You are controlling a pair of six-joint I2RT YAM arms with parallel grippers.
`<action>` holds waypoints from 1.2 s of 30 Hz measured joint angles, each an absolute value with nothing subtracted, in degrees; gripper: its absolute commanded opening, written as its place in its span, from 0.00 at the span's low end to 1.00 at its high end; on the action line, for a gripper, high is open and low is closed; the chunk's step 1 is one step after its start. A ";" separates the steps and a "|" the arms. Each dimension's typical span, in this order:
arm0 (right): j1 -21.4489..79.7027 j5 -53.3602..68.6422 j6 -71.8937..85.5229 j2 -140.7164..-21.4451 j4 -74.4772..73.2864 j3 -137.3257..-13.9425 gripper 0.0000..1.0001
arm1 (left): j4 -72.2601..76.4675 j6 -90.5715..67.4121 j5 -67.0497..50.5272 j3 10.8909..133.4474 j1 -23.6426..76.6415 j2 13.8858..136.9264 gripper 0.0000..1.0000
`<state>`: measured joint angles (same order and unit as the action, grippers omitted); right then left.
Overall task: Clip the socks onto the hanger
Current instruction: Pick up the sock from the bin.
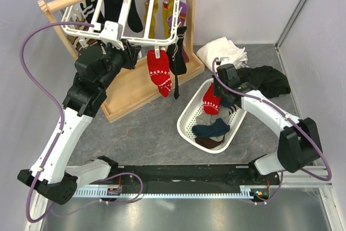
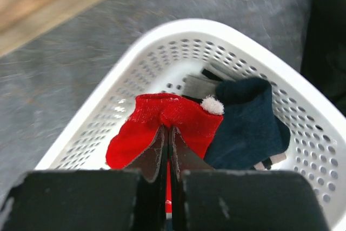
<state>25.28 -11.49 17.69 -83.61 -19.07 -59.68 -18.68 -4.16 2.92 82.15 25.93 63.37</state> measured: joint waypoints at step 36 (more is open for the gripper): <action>30.87 1.43 9.43 -87.81 -20.60 -55.66 0.00 | -19.20 -4.49 2.81 82.24 25.78 64.40 0.02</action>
